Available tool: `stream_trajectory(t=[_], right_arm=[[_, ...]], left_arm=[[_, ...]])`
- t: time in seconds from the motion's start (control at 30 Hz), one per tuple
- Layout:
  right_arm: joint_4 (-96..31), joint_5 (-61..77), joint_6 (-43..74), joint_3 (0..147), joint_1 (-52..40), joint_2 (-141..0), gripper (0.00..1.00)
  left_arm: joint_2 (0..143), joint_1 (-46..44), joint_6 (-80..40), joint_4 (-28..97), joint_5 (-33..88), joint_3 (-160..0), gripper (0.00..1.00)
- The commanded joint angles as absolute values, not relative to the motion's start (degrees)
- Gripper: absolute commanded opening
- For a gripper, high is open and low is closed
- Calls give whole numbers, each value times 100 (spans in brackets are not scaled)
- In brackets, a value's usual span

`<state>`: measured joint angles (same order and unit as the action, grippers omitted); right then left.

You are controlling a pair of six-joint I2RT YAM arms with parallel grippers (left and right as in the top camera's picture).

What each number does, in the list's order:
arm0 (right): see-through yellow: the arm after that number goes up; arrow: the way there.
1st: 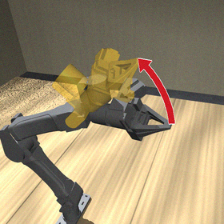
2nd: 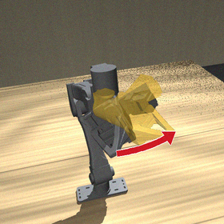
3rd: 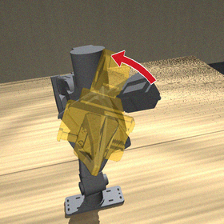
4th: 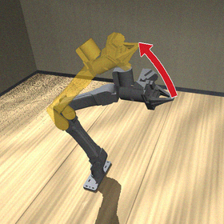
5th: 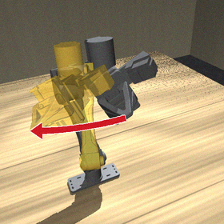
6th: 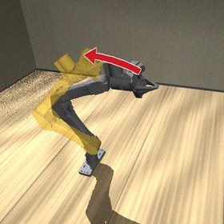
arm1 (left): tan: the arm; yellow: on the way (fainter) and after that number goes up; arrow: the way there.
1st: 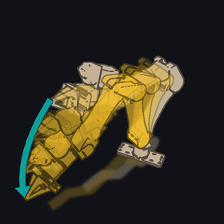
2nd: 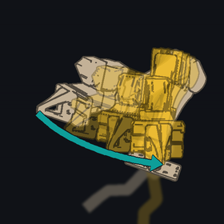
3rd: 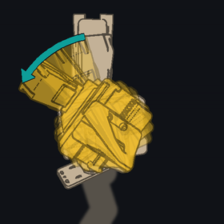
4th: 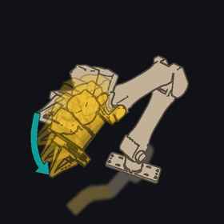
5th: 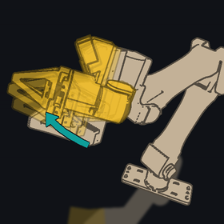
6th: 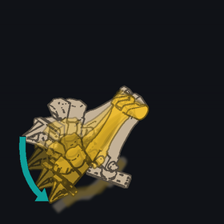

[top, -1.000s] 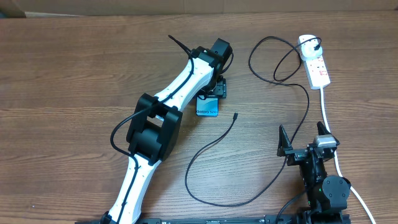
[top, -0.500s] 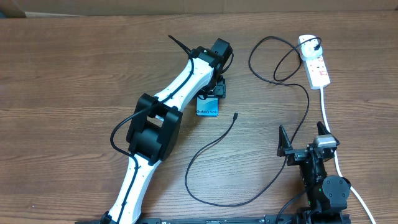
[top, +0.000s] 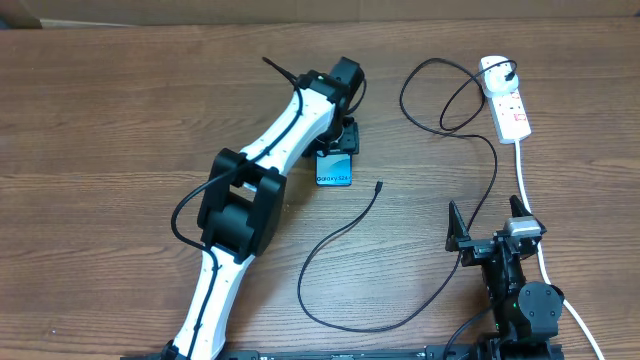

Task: Plug charger to phone and switch on socket
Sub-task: 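Lift the phone with the left gripper and tilt it upright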

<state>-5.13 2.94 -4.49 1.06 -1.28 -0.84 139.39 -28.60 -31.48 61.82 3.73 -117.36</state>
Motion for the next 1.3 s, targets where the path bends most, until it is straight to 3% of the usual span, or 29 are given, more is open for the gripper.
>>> stream_trajectory(t=[0.0,0.2,0.73,1.1,1.27], right_arm=[[-469,259,-456,49,-165,-16,100],[-469,259,-458,49,-165,-16,100],[-469,259,-458,49,-165,-16,100],[-469,259,-458,49,-165,-16,100],[-469,259,-456,49,-165,-16,100]], left_arm=[[14206,-2646,-3155,6198,1284,-11513,68],[14206,-2300,-3153,6237,2307,-11518,63],[14206,-1667,-3146,6224,5629,-11518,64],[14206,-1378,-3124,6237,5953,-11518,64],[14206,-1376,-3127,6208,6687,-11518,64]])
